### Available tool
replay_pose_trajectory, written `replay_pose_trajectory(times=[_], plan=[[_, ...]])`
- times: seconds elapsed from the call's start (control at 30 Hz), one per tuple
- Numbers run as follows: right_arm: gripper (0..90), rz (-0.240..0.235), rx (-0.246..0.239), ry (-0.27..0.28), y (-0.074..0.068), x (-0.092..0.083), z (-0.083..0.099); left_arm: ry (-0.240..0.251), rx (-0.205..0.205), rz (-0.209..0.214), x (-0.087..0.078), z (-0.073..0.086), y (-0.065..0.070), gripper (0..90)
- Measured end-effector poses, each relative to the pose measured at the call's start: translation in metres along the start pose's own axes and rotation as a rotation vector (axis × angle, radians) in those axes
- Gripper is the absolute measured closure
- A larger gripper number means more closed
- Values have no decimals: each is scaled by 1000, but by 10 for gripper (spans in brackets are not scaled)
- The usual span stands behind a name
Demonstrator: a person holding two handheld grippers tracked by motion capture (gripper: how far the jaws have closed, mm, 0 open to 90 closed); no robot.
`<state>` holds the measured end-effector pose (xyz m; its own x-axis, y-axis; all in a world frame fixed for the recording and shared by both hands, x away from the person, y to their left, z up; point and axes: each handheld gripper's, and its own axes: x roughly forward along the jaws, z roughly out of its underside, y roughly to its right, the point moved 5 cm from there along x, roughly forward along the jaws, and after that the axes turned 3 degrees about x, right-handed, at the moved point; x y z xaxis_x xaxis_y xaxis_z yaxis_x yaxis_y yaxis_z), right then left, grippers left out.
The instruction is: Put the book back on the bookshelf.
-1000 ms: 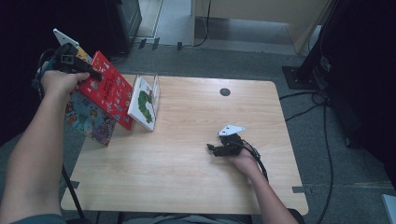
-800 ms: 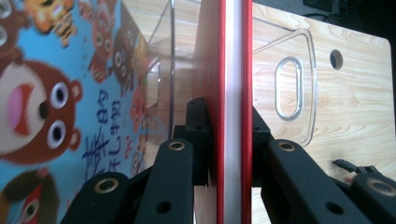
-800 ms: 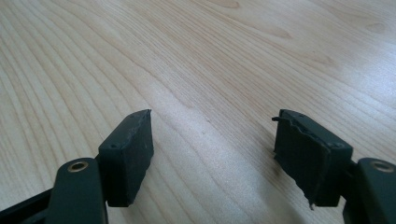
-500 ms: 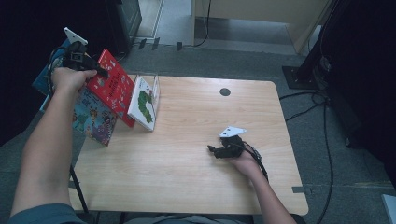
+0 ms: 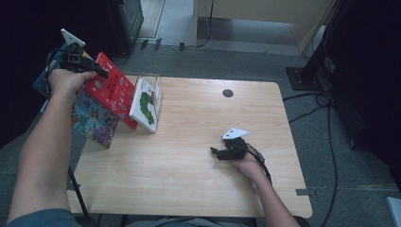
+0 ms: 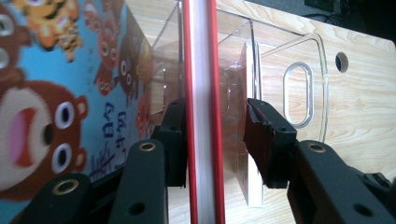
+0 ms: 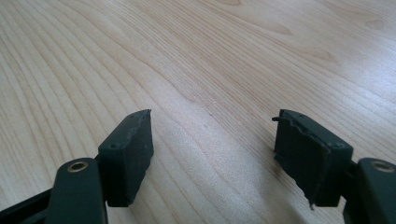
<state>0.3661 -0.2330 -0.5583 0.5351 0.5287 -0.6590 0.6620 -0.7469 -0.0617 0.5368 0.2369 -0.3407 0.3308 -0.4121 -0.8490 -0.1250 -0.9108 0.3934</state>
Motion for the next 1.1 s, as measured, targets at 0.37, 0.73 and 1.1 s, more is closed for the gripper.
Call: replay_pose_trajectory(times=[0.37,0.73,1.1], plan=[[277,1,-1,1,0,0,0,51,6,-12,-29,1,-7,541],[276,0,-1,1,0,0,0,95,33,-4,-58,7,1,487],[272,-2,-3,0,0,0,0,108,78,45,-59,20,33,438]])
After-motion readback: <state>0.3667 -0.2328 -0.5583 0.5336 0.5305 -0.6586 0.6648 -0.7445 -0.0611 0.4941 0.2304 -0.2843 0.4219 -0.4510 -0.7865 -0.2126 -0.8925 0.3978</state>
